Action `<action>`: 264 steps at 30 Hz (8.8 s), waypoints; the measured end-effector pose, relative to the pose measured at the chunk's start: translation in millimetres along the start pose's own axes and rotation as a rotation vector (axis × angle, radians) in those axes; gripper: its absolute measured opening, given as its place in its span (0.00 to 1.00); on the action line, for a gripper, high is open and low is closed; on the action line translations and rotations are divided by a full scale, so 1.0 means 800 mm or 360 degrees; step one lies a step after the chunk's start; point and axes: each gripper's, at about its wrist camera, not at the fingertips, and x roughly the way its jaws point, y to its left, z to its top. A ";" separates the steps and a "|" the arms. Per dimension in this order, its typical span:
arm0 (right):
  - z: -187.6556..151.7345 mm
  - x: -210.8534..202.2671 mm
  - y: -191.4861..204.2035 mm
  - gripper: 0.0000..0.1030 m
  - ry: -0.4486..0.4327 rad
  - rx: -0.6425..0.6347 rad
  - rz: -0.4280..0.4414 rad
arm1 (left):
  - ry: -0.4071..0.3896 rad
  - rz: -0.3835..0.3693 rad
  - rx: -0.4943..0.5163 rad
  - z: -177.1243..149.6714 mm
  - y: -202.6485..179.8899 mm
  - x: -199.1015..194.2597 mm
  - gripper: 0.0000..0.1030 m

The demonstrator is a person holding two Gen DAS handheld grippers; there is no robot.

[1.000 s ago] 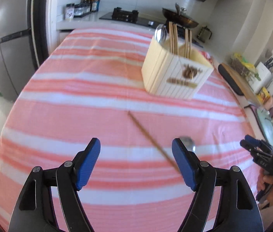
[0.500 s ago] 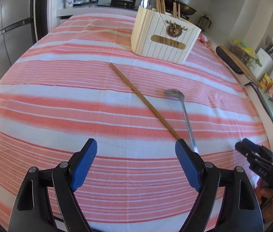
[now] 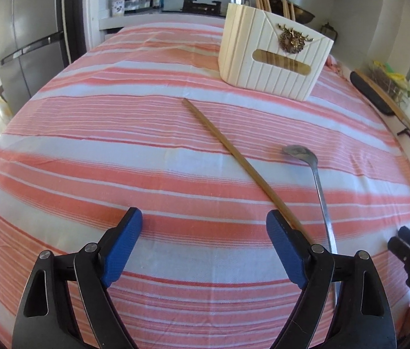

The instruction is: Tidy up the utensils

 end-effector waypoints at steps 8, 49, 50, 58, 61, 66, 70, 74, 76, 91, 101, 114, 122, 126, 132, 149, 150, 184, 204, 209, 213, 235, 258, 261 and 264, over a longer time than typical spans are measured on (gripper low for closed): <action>0.000 0.002 0.005 0.52 0.0007 -0.0032 -0.0035 | 0.0042 0.0143 0.0075 -0.012 0.001 -0.005 0.88; 0.080 0.065 0.120 0.23 0.0139 -0.0088 0.0371 | 0.0074 0.0134 0.0114 -0.012 0.005 0.000 1.00; 0.081 0.064 0.108 0.23 0.0134 -0.0022 0.0380 | 0.0073 0.0134 0.0115 -0.012 0.005 0.000 1.00; 0.069 0.054 0.049 0.26 0.0127 0.0160 0.0355 | 0.0073 0.0132 0.0115 -0.012 0.005 0.000 1.00; 0.067 0.043 0.058 0.30 0.0095 0.0134 0.0374 | 0.0072 0.0132 0.0115 -0.012 0.005 0.000 1.00; 0.070 0.051 0.095 0.31 0.0105 -0.0030 0.0344 | 0.0072 0.0130 0.0114 -0.013 0.006 0.000 1.00; 0.067 0.059 0.124 0.25 0.0086 -0.0269 0.0209 | 0.0070 0.0105 0.0101 -0.011 0.008 -0.002 0.99; 0.067 0.057 0.100 0.07 0.0092 -0.0217 0.0112 | 0.0056 0.0021 -0.0014 -0.007 0.015 -0.015 0.99; 0.065 0.054 0.074 0.10 0.0091 -0.0155 0.0059 | 0.0023 -0.0041 -0.0098 -0.002 0.013 -0.024 0.99; 0.025 0.019 -0.014 0.06 0.0052 -0.0028 -0.0128 | 0.0059 0.0046 0.0332 -0.011 -0.077 -0.008 0.32; 0.021 0.012 -0.033 0.06 0.0072 -0.0029 -0.0124 | 0.0103 0.0061 0.0309 -0.034 -0.012 -0.039 0.21; 0.028 0.007 -0.044 0.59 0.0100 -0.0012 0.0020 | 0.0307 -0.0027 0.0283 0.021 0.005 0.007 0.81; 0.037 0.032 -0.039 0.59 0.0138 -0.0153 -0.0006 | 0.0378 -0.0072 0.0197 0.073 0.016 0.043 0.78; 0.054 0.045 -0.046 0.59 0.0145 -0.0158 0.0013 | 0.0349 0.0004 0.0288 0.091 -0.002 0.065 0.75; 0.082 0.069 -0.046 0.59 0.0120 -0.0192 0.0035 | 0.0329 0.0011 0.0285 0.116 -0.009 0.082 0.64; 0.101 0.002 -0.023 0.35 -0.0188 -0.0108 0.0202 | -0.0080 -0.0250 0.0177 0.106 0.002 -0.028 0.04; 0.102 -0.014 -0.018 0.35 -0.0225 -0.0120 0.0220 | -0.0124 -0.0277 0.0177 0.105 0.002 -0.047 0.04; 0.217 -0.127 0.021 0.35 -0.0479 -0.0150 0.0481 | -0.0473 -0.0536 0.0174 0.162 0.006 -0.182 0.04; 0.451 -0.013 0.040 0.35 -0.0601 -0.0072 0.0391 | -0.0706 -0.0337 0.0116 0.388 -0.055 -0.076 0.04; 0.441 0.077 0.036 0.35 -0.0328 -0.0031 0.0355 | -0.0465 -0.0294 0.0119 0.377 -0.053 0.004 0.04; 0.429 0.124 0.030 0.35 -0.0198 0.0024 0.0341 | -0.0361 -0.0245 0.0182 0.366 -0.057 0.038 0.04; 0.277 -0.188 0.047 0.87 -0.0774 -0.0009 0.0287 | -0.0600 0.0041 -0.0034 0.151 -0.025 -0.176 1.00; 0.135 -0.266 0.094 1.00 -0.0672 -0.0146 0.0035 | -0.0630 0.0220 0.0172 0.066 -0.083 -0.269 1.00; 0.132 -0.274 0.096 1.00 -0.0688 -0.0151 0.0037 | -0.0644 0.0221 0.0165 0.064 -0.082 -0.277 1.00; 0.130 -0.281 0.098 1.00 -0.0702 -0.0156 0.0044 | -0.0652 0.0218 0.0153 0.064 -0.081 -0.282 1.00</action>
